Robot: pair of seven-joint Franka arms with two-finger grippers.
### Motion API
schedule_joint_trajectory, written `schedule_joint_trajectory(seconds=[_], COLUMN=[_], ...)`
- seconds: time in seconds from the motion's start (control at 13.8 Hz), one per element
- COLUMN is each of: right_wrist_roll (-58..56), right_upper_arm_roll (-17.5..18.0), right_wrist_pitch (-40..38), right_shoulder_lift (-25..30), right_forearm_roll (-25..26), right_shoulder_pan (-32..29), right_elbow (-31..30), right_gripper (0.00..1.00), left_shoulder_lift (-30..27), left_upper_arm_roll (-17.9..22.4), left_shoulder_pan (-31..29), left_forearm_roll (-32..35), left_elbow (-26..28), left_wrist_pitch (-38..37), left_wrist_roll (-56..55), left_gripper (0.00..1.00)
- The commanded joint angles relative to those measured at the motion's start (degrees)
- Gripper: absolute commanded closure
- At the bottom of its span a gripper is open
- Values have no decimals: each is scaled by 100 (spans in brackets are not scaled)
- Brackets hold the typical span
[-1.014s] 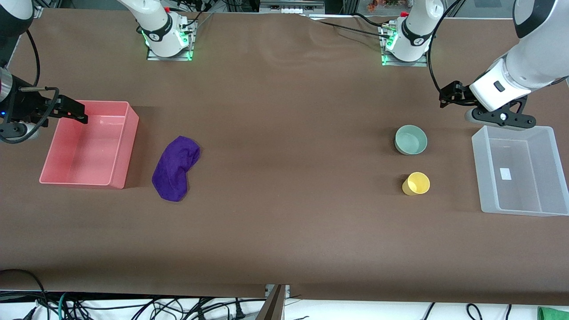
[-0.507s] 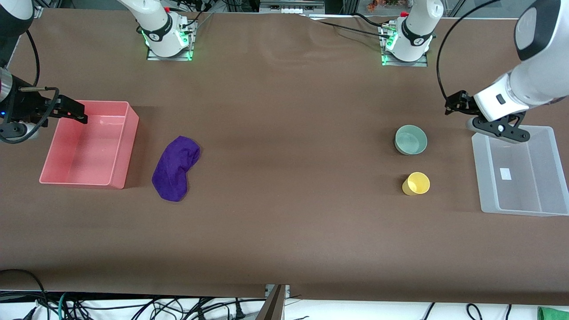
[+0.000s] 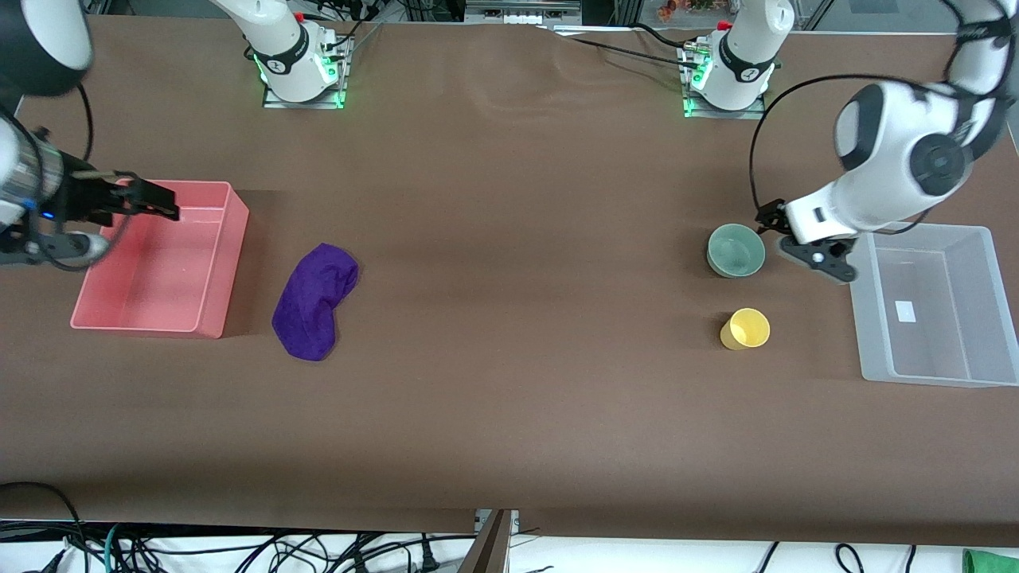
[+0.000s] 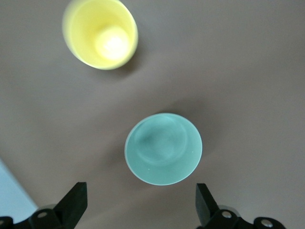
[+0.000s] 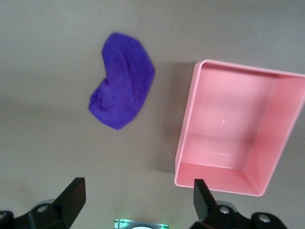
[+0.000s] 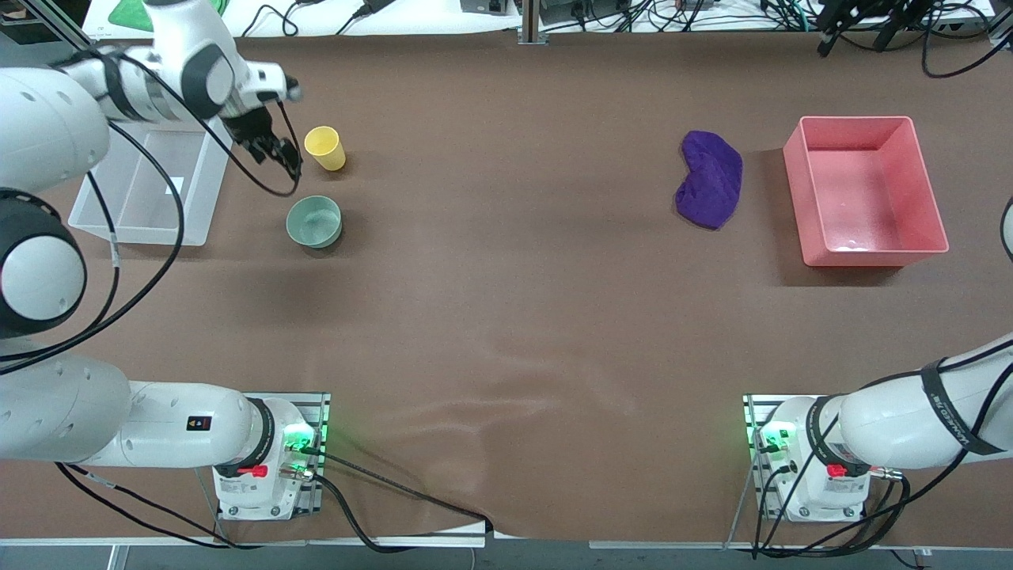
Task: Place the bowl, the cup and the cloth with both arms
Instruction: 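Lower the left gripper onto the green bowl while the right gripper reaches the cloth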
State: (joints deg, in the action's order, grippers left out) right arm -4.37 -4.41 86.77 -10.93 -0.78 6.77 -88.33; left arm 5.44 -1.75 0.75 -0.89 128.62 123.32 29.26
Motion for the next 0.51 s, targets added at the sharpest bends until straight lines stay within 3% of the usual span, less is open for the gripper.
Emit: schedule_joint_trajectory(seconds=[0.0, 0.14, 0.29, 0.36, 0.43], right_wrist_roll=[173, 402, 751, 1102, 1384], right_upper_arm_roll=[282, 300, 431, 598, 686], right_wrist_pitch=[820, 1856, 2604, 2825, 3123], right_shoulder_lift=[20, -67, -496, -637, -752], right_forearm_roll=[87, 43, 34, 34, 77], right_shoulder_pan=[-96, -211, -158, -167, -167], right_elbow=[-973, -1589, -1828, -1907, -2056], right_gripper=[0, 0, 0, 0, 0], left_shoulder_lift=[544, 905, 1238, 1379, 1485], left_upper_arm_roll=[-1, -1, -1, -1, -1], left_shoulder_pan=[-58, -58, -188, -268, -304], left_forearm_roll=[-8, 184, 457, 458, 458], left_elbow=[49, 58, 49, 58, 110], left_wrist_pitch=[515, 910, 1473, 1710, 1843], left_wrist_roll=[947, 1342, 1800, 1985, 2152], left_gripper=[0, 0, 6, 12, 28])
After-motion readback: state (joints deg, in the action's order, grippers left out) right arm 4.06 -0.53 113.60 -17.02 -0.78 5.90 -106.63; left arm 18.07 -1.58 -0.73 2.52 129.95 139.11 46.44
